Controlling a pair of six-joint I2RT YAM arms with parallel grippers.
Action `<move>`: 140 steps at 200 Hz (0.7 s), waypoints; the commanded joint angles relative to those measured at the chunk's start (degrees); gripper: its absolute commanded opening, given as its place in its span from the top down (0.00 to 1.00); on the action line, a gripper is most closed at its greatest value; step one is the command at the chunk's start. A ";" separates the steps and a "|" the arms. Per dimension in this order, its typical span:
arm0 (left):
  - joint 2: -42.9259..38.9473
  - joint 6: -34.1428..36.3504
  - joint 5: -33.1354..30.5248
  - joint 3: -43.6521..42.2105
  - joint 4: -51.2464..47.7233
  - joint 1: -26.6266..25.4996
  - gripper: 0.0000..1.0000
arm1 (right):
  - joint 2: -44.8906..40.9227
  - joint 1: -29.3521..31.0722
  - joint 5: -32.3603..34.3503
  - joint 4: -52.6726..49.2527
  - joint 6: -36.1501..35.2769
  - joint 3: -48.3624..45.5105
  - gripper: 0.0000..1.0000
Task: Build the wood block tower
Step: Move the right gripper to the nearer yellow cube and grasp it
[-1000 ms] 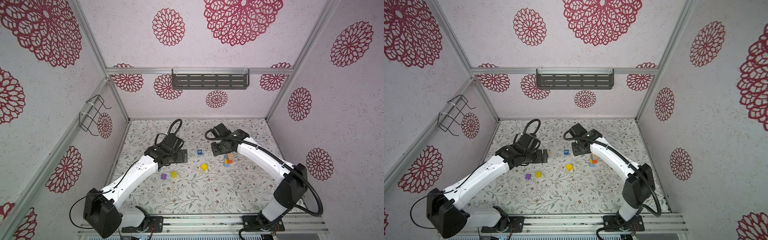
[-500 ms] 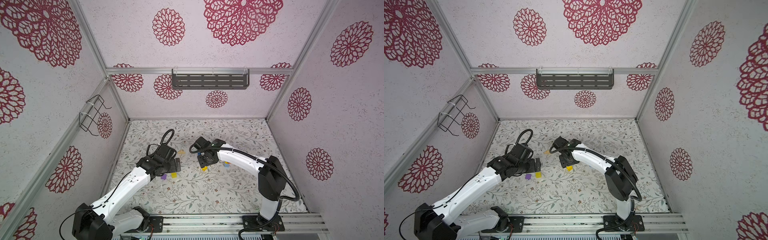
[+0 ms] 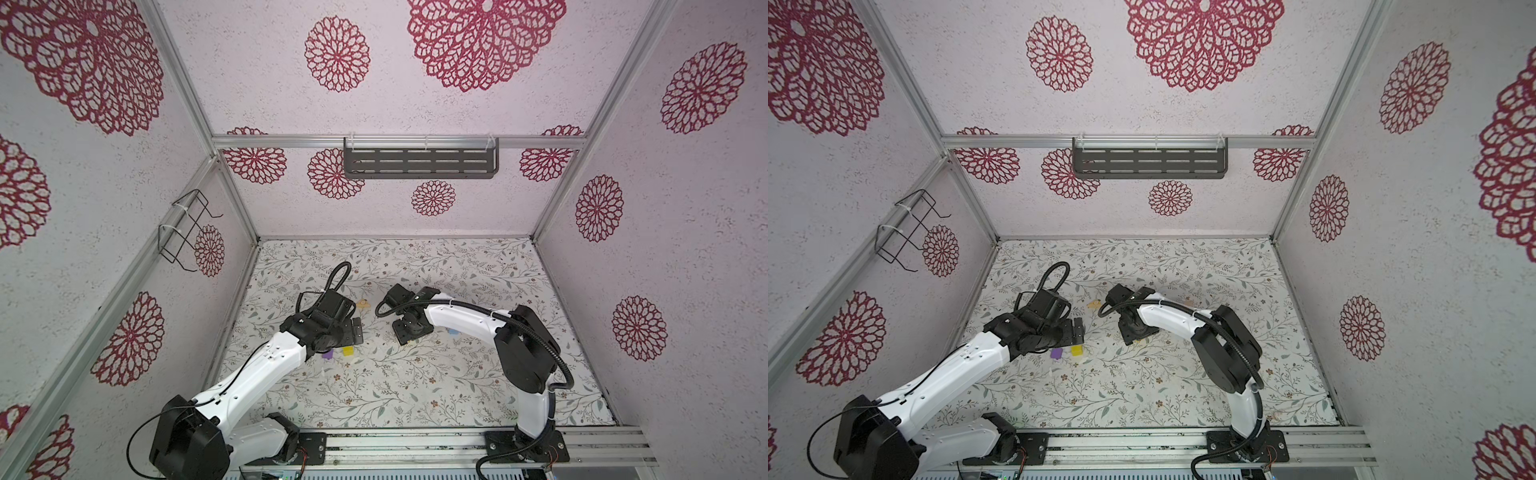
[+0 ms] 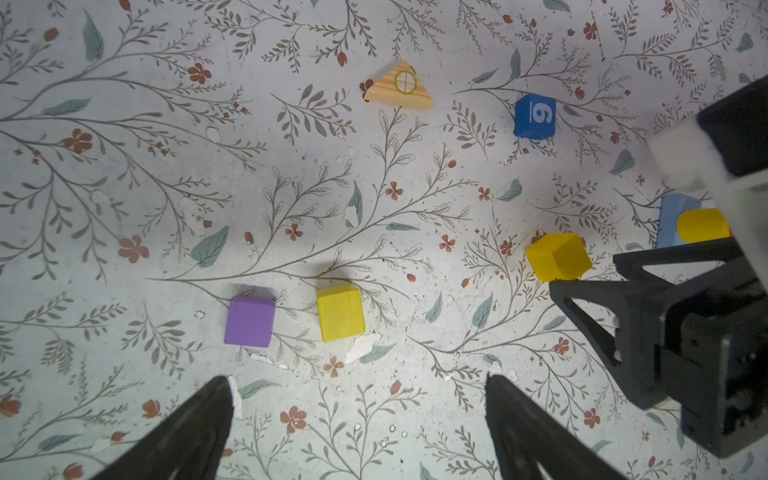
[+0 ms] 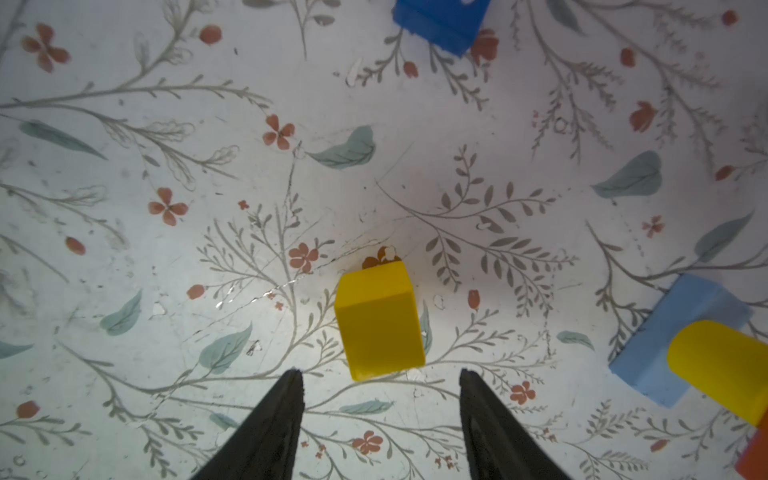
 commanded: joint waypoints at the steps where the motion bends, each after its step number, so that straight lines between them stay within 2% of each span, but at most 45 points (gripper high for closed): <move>1: 0.97 -0.67 -0.65 1.30 1.40 0.80 0.03 | 0.57 0.13 1.07 -0.26 -1.90 2.16 0.37; 67: 3.33 0.00 0.12 1.87 2.21 1.95 0.03 | 2.63 -1.25 0.83 0.70 -2.50 2.63 0.42; 140: 4.79 0.68 0.98 2.38 2.79 2.92 0.03 | 3.40 -1.79 0.37 0.18 -2.90 4.31 0.67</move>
